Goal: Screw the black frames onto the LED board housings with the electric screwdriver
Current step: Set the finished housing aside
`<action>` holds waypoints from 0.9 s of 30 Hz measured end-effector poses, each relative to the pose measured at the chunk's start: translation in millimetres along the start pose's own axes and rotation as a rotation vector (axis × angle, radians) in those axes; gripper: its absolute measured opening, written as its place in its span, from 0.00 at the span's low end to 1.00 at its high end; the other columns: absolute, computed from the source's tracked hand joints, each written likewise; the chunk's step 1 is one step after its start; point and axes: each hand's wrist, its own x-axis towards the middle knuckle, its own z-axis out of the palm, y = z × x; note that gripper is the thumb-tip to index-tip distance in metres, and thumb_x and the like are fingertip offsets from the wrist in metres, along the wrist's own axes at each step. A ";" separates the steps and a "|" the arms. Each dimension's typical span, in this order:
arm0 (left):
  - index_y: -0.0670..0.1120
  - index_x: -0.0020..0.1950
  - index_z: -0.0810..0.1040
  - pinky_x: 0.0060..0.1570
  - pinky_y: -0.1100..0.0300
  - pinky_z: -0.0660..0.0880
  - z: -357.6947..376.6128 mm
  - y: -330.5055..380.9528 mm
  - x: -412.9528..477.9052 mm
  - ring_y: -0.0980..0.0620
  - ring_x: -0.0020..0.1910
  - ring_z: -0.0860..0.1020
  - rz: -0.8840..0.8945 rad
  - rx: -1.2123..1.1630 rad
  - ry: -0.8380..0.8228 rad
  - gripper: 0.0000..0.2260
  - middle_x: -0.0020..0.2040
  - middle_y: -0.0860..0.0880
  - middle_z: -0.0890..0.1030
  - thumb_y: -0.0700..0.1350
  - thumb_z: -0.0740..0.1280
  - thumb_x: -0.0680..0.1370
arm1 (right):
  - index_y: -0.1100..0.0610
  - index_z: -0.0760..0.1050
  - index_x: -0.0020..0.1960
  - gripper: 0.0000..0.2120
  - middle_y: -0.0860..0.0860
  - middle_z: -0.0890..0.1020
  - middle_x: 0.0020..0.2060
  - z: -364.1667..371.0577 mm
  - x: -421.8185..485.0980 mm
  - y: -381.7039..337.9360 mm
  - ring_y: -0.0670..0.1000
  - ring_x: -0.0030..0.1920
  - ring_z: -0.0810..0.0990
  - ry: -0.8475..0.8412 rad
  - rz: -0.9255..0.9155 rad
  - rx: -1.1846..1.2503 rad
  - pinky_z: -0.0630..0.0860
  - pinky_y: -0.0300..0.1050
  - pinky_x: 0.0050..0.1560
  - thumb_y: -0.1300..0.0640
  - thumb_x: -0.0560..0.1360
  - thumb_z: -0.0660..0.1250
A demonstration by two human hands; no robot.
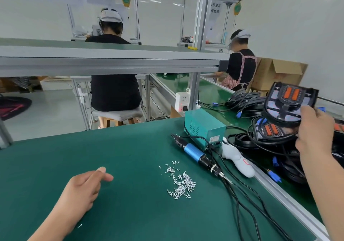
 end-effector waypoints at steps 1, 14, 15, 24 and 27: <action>0.53 0.48 0.88 0.31 0.61 0.55 0.1 0.3 -0.1 0.49 0.33 0.56 0.000 0.001 0.000 0.16 0.38 0.47 0.58 0.57 0.64 0.85 | 0.46 0.80 0.46 0.09 0.52 0.78 0.39 -3.4 4.8 3.6 0.60 0.31 0.72 0.025 0.015 -0.009 0.65 0.45 0.27 0.43 0.73 0.66; 0.51 0.49 0.88 0.30 0.61 0.54 -3.7 -2.2 1.0 0.49 0.32 0.56 -0.002 -0.027 -0.022 0.16 0.37 0.47 0.58 0.59 0.65 0.84 | 0.42 0.66 0.75 0.37 0.48 0.77 0.65 -7.0 16.7 34.2 0.52 0.55 0.75 0.125 -0.098 -0.246 0.73 0.55 0.51 0.31 0.70 0.69; 0.51 0.50 0.88 0.30 0.61 0.54 -4.1 -2.4 1.0 0.49 0.32 0.56 -0.001 -0.031 -0.023 0.16 0.37 0.47 0.58 0.59 0.65 0.84 | 0.40 0.66 0.76 0.37 0.47 0.76 0.66 -6.6 16.9 38.7 0.53 0.55 0.76 0.117 -0.113 -0.268 0.73 0.57 0.53 0.31 0.71 0.69; 0.50 0.51 0.88 0.30 0.63 0.55 -5.9 -5.9 1.4 0.50 0.32 0.57 0.005 -0.042 -0.028 0.18 0.36 0.49 0.59 0.60 0.65 0.83 | 0.43 0.76 0.72 0.27 0.57 0.84 0.58 -8.3 40.5 73.1 0.58 0.53 0.84 0.152 -0.213 -0.417 0.78 0.53 0.63 0.46 0.73 0.62; 0.50 0.50 0.88 0.29 0.63 0.55 -5.5 -5.8 1.0 0.50 0.32 0.57 0.006 -0.039 -0.030 0.17 0.36 0.49 0.58 0.60 0.65 0.83 | 0.44 0.77 0.73 0.27 0.57 0.84 0.61 -8.7 44.1 78.2 0.61 0.57 0.84 0.168 -0.216 -0.409 0.80 0.59 0.65 0.50 0.75 0.59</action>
